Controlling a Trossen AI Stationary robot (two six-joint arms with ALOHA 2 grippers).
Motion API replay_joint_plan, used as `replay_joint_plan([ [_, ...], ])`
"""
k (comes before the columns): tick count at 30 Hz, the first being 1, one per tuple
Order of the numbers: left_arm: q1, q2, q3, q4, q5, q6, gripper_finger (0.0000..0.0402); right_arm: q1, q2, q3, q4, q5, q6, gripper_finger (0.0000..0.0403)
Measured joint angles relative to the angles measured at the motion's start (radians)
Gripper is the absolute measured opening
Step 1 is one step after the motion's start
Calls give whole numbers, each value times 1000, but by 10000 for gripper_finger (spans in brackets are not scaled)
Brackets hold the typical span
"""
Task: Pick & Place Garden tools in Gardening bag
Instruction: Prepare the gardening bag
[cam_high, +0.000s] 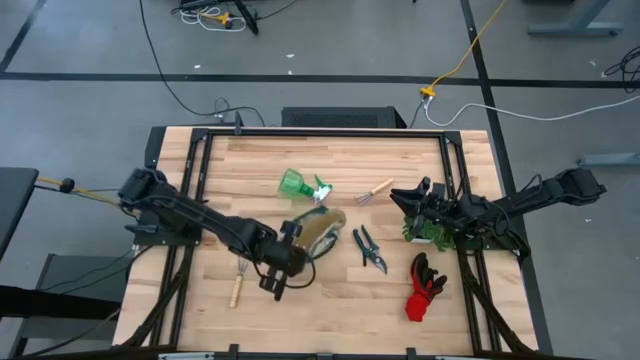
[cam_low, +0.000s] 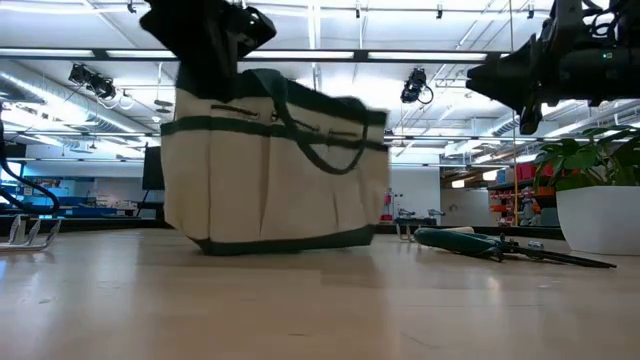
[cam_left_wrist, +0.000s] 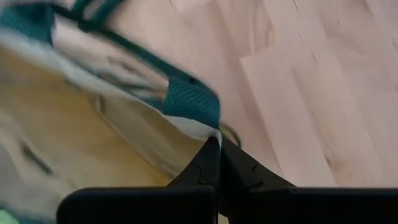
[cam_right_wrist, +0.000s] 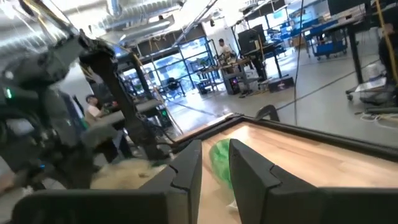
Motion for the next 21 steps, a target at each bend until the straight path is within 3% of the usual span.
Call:
replay_joint_plan([
  [5,-28,4,0,-12,9,-11,4,0,8,53,5,-87,-11,82],
  [8,-39,4,0,-27,-2,-10,3,0,49,151,-91,-116,-52,82],
  [15,-18,-8,-1,-61,-109,-3,16,-20,238,406,-348,-125,-78,82],
  [21,19,-21,-1,-65,-105,0,7,-35,421,596,-506,-177,-67,82],
])
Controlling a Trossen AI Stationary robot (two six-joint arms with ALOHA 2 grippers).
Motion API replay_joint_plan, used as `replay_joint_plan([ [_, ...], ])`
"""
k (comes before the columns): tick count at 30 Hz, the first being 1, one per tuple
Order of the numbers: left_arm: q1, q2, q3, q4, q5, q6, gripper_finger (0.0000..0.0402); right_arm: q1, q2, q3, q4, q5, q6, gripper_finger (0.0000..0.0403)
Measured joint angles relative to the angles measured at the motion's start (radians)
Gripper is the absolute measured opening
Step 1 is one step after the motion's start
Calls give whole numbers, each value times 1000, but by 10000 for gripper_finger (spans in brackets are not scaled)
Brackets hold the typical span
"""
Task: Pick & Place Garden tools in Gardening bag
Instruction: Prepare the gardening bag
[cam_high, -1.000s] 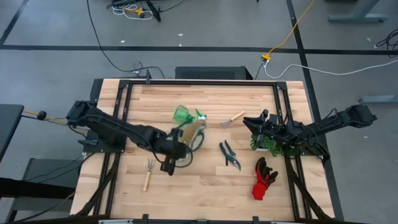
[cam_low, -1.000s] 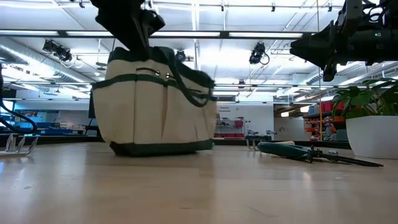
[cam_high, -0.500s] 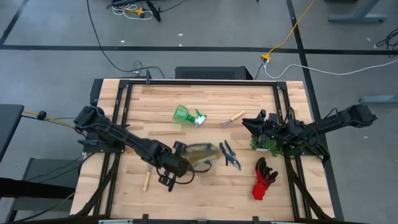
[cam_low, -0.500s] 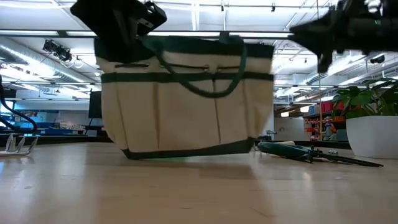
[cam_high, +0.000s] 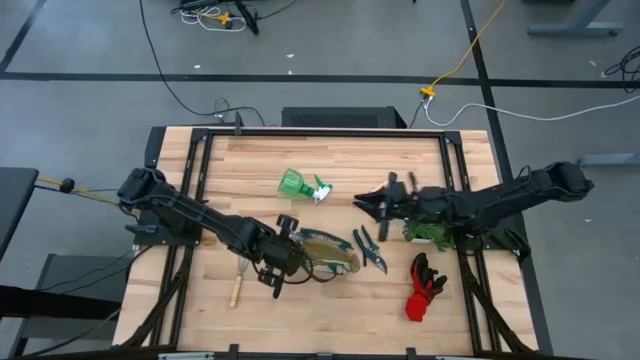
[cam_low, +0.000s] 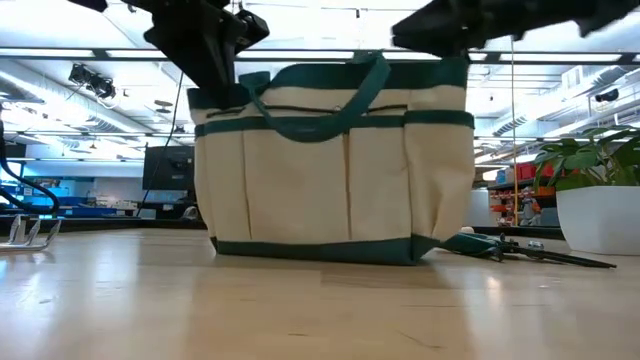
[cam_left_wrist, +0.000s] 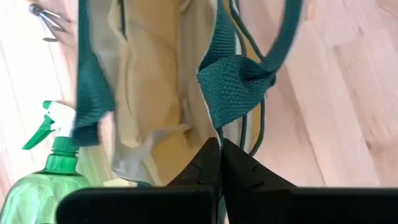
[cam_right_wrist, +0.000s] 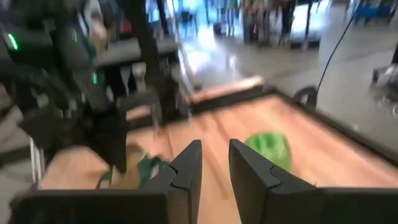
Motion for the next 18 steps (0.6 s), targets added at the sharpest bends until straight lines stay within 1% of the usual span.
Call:
replay_joint_plan([
  [5,17,-7,0,6,13,0,27,-15,155,193,-278,-6,44,82],
  [8,23,-8,0,7,13,0,23,-25,237,313,-450,-11,63,82],
  [10,28,-8,0,7,13,1,15,-32,282,387,-534,-42,67,82],
  [15,30,-9,0,8,13,15,8,-47,348,516,-677,-104,58,82],
  [18,30,-9,0,8,13,15,20,-48,350,552,-717,-144,80,82],
])
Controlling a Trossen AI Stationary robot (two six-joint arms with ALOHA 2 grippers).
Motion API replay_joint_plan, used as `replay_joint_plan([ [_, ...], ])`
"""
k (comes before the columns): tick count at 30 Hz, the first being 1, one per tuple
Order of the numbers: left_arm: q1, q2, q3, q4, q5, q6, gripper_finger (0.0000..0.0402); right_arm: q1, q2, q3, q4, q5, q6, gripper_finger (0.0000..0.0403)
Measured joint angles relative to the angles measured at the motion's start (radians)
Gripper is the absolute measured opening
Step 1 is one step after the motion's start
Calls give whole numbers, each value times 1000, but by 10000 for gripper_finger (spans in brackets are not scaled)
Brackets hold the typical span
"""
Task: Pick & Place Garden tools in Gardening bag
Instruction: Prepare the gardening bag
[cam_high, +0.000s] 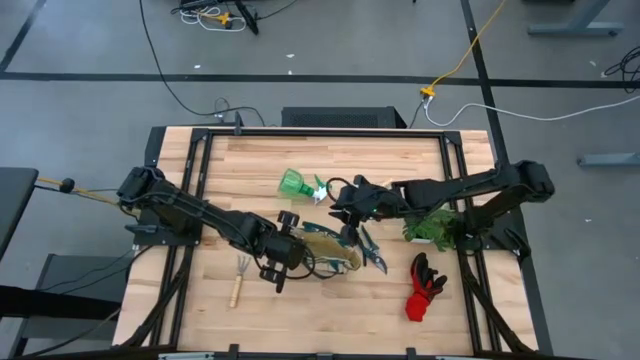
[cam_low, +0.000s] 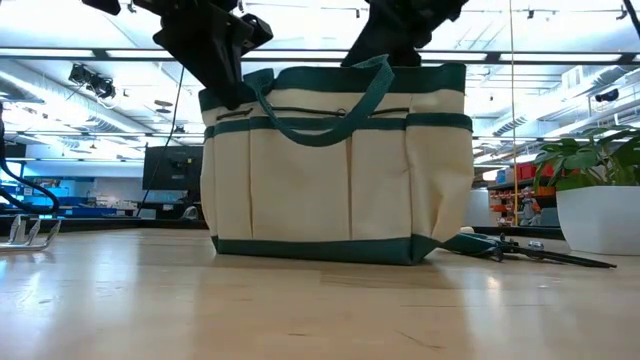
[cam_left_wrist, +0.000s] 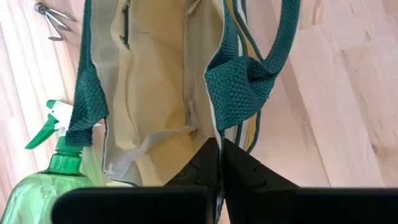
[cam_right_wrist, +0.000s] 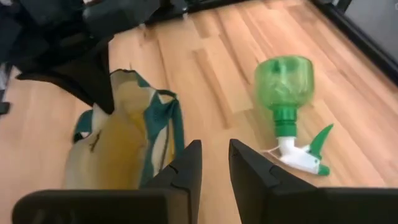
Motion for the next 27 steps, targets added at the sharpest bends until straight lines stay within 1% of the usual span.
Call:
replay_joint_plan([
  [4,0,0,0,0,0,0,36,12,0,16,-45,-61,48,82],
  [10,4,0,0,1,-1,0,31,38,23,19,-75,-112,115,82],
  [16,6,0,0,4,-2,1,22,47,38,18,-82,-116,119,82],
  [27,6,0,0,7,-1,1,21,47,80,18,-54,-147,142,82],
])
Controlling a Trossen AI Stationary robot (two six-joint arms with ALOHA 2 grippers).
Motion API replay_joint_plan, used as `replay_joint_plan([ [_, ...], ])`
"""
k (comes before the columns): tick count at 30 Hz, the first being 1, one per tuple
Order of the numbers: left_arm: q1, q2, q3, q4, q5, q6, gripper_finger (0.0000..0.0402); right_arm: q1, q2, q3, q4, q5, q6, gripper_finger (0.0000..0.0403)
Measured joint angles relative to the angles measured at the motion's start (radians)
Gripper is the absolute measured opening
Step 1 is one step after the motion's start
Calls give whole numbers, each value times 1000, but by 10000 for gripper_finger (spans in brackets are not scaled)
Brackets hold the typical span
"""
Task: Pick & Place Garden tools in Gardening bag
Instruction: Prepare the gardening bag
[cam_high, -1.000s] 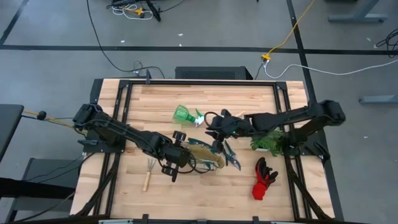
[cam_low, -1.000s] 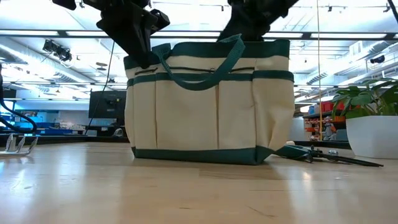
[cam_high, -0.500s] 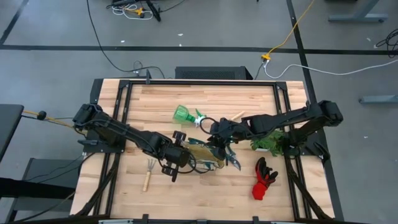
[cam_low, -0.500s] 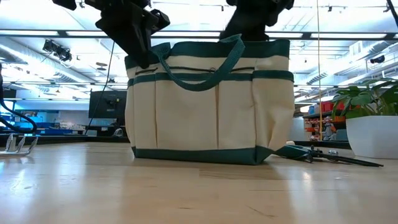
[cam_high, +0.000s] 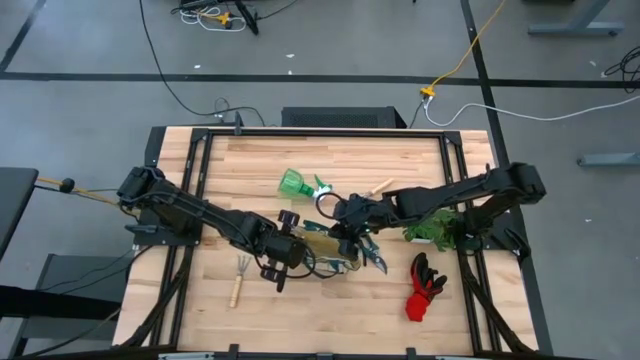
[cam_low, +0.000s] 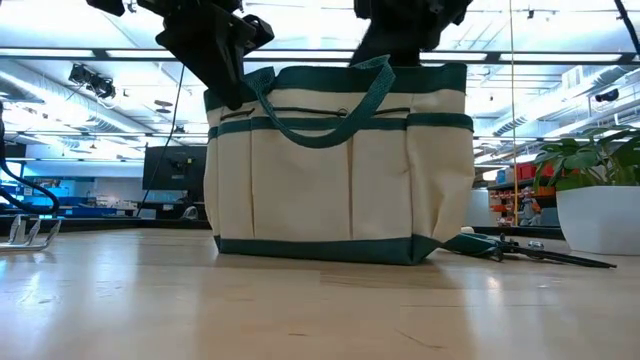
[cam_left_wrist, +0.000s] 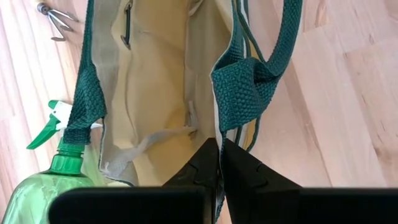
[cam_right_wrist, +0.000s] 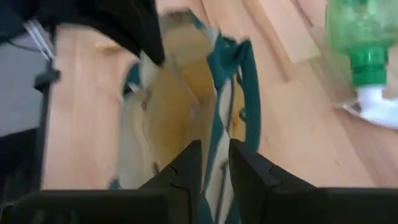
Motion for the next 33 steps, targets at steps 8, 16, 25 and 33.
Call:
replay_joint_plan([
  [8,0,0,0,4,0,0,21,0,55,0,46,-33,-5,82],
  [16,0,0,0,12,0,0,21,0,62,0,48,-14,-8,82],
  [25,0,0,0,14,1,0,21,0,120,0,57,-15,-8,82],
  [33,0,0,0,14,45,28,21,-11,126,1,62,-9,0,35],
])
